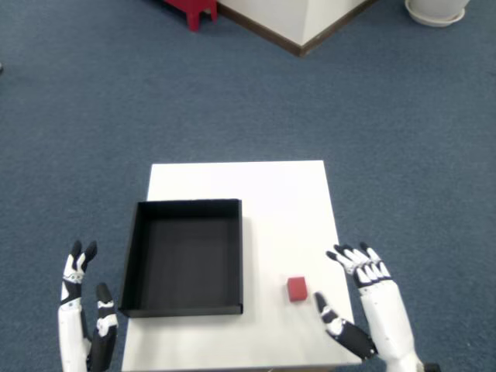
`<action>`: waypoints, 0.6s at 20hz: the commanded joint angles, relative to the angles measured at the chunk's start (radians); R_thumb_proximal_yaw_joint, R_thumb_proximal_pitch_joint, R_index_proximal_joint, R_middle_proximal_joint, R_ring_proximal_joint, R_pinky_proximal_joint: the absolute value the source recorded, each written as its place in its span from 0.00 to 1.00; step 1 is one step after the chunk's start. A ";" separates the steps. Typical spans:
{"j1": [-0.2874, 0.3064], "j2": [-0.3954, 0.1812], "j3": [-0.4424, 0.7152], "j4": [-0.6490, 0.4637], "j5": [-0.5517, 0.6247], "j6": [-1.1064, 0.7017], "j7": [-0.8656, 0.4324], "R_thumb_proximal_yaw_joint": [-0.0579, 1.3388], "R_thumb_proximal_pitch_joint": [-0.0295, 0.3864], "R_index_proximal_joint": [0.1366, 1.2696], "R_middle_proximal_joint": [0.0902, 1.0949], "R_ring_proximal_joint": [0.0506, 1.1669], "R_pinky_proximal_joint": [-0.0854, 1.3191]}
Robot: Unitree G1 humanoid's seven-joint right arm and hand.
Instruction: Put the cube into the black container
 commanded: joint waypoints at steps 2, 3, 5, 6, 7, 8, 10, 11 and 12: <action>-0.034 -0.041 -0.010 -0.084 -0.032 0.105 -0.046 0.33 0.21 0.22 0.16 0.19 0.13; -0.037 -0.042 -0.011 -0.104 -0.041 0.138 -0.041 0.33 0.20 0.23 0.16 0.19 0.13; -0.041 -0.047 -0.012 -0.146 -0.052 0.186 -0.032 0.34 0.19 0.24 0.16 0.18 0.12; -0.041 -0.050 -0.012 -0.162 -0.054 0.199 -0.028 0.34 0.18 0.25 0.16 0.18 0.12; -0.037 -0.061 -0.014 -0.207 -0.058 0.225 -0.019 0.35 0.17 0.25 0.16 0.18 0.12; -0.034 -0.066 -0.015 -0.226 -0.058 0.237 -0.014 0.35 0.17 0.26 0.16 0.18 0.12; -0.018 -0.090 -0.020 -0.302 -0.058 0.274 0.006 0.36 0.16 0.27 0.16 0.17 0.11; -0.006 -0.111 -0.023 -0.366 -0.058 0.301 0.025 0.36 0.14 0.27 0.15 0.17 0.10; 0.004 -0.125 -0.026 -0.407 -0.056 0.322 0.042 0.36 0.14 0.27 0.15 0.17 0.10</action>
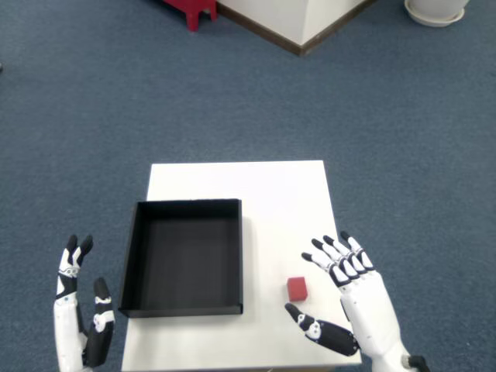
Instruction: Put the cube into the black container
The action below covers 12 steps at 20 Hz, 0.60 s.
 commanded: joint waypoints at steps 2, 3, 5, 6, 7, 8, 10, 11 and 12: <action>0.012 -0.077 -0.037 -0.175 0.028 0.092 0.066 0.37 0.11 0.28 0.15 0.16 0.09; 0.032 -0.099 -0.045 -0.234 0.045 0.128 0.112 0.37 0.10 0.28 0.15 0.16 0.09; 0.057 -0.125 -0.055 -0.296 0.068 0.173 0.165 0.38 0.09 0.29 0.14 0.15 0.08; 0.071 -0.137 -0.060 -0.325 0.083 0.200 0.197 0.38 0.08 0.29 0.14 0.15 0.08; 0.079 -0.142 -0.063 -0.336 0.092 0.216 0.215 0.38 0.07 0.29 0.14 0.15 0.08; 0.086 -0.147 -0.067 -0.346 0.104 0.234 0.236 0.39 0.07 0.29 0.14 0.15 0.07; 0.095 -0.157 -0.074 -0.360 0.122 0.259 0.267 0.39 0.07 0.30 0.13 0.15 0.07; 0.096 -0.161 -0.076 -0.364 0.130 0.267 0.282 0.39 0.06 0.30 0.13 0.15 0.07; 0.099 -0.164 -0.077 -0.366 0.138 0.273 0.295 0.39 0.06 0.30 0.13 0.15 0.07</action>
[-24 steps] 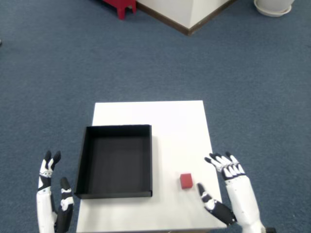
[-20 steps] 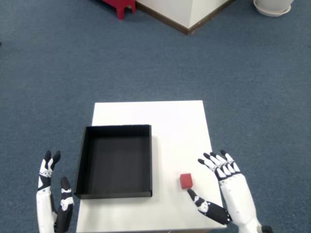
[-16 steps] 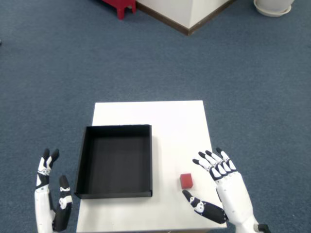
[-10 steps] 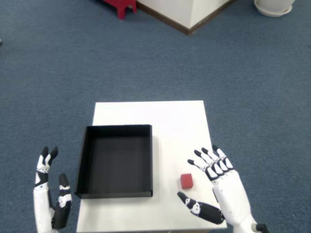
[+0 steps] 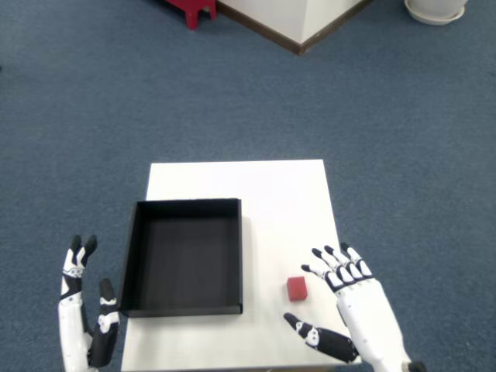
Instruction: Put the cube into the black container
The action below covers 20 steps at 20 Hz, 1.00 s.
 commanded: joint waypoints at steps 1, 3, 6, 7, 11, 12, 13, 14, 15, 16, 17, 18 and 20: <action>-0.013 -0.037 -0.043 -0.038 0.032 0.023 0.016 0.39 0.06 0.30 0.13 0.15 0.07; -0.011 -0.035 -0.044 -0.024 0.048 0.031 0.038 0.39 0.06 0.30 0.13 0.15 0.07; -0.010 -0.026 -0.044 0.004 0.067 0.033 0.061 0.39 0.06 0.30 0.13 0.16 0.06; -0.009 -0.020 -0.044 0.024 0.076 0.033 0.070 0.38 0.05 0.29 0.13 0.16 0.06; -0.020 -0.002 -0.045 0.063 0.095 0.028 0.096 0.38 0.05 0.27 0.12 0.15 0.06; -0.026 0.002 -0.046 0.069 0.100 0.027 0.102 0.38 0.05 0.27 0.12 0.15 0.06; -0.031 0.004 -0.048 0.073 0.104 0.025 0.108 0.38 0.05 0.27 0.11 0.15 0.06; -0.038 0.008 -0.050 0.077 0.108 0.025 0.114 0.38 0.05 0.26 0.11 0.15 0.05; -0.045 0.013 -0.051 0.081 0.113 0.025 0.122 0.38 0.05 0.26 0.11 0.15 0.05; -0.051 0.017 -0.052 0.084 0.116 0.026 0.129 0.38 0.05 0.26 0.11 0.15 0.05; -0.056 0.020 -0.053 0.087 0.119 0.026 0.136 0.37 0.05 0.26 0.11 0.15 0.05; -0.062 0.026 -0.053 0.088 0.121 0.027 0.147 0.37 0.05 0.26 0.11 0.14 0.05; -0.066 0.036 -0.049 0.089 0.122 0.033 0.162 0.37 0.05 0.25 0.10 0.14 0.05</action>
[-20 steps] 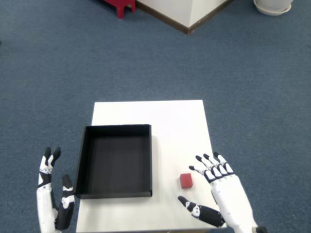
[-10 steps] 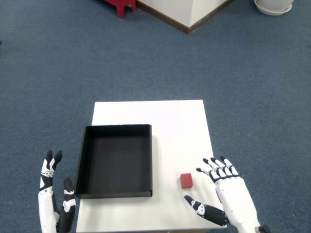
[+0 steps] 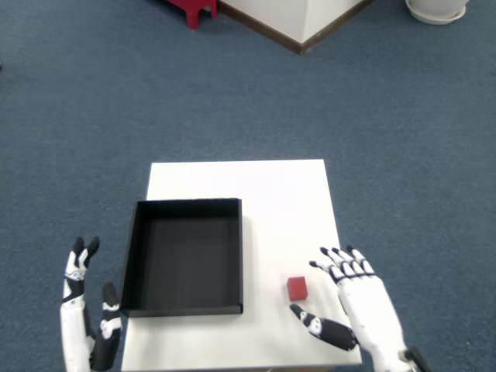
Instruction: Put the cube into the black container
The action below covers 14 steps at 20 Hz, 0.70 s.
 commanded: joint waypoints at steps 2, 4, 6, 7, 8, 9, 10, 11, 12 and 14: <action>-0.035 -0.015 -0.024 -0.023 0.016 0.013 -0.002 0.38 0.05 0.26 0.10 0.14 0.05; -0.034 -0.010 -0.019 -0.030 0.011 0.021 0.003 0.39 0.05 0.26 0.10 0.14 0.05; -0.040 -0.003 -0.016 -0.038 0.006 0.032 0.010 0.39 0.06 0.26 0.10 0.14 0.05; -0.044 0.002 -0.015 -0.044 0.004 0.037 0.015 0.39 0.06 0.27 0.10 0.14 0.05; -0.048 0.005 -0.014 -0.051 0.001 0.043 0.020 0.39 0.06 0.27 0.10 0.14 0.05; -0.052 0.005 -0.013 -0.060 -0.002 0.050 0.027 0.40 0.06 0.27 0.10 0.14 0.05; -0.055 0.005 -0.013 -0.067 -0.004 0.054 0.031 0.40 0.06 0.27 0.10 0.14 0.05; -0.057 0.004 -0.013 -0.074 -0.006 0.059 0.036 0.40 0.06 0.27 0.10 0.14 0.05; -0.058 0.003 -0.012 -0.080 -0.008 0.064 0.041 0.40 0.06 0.27 0.10 0.14 0.05; -0.057 -0.001 -0.011 -0.093 -0.010 0.071 0.046 0.40 0.06 0.28 0.10 0.14 0.05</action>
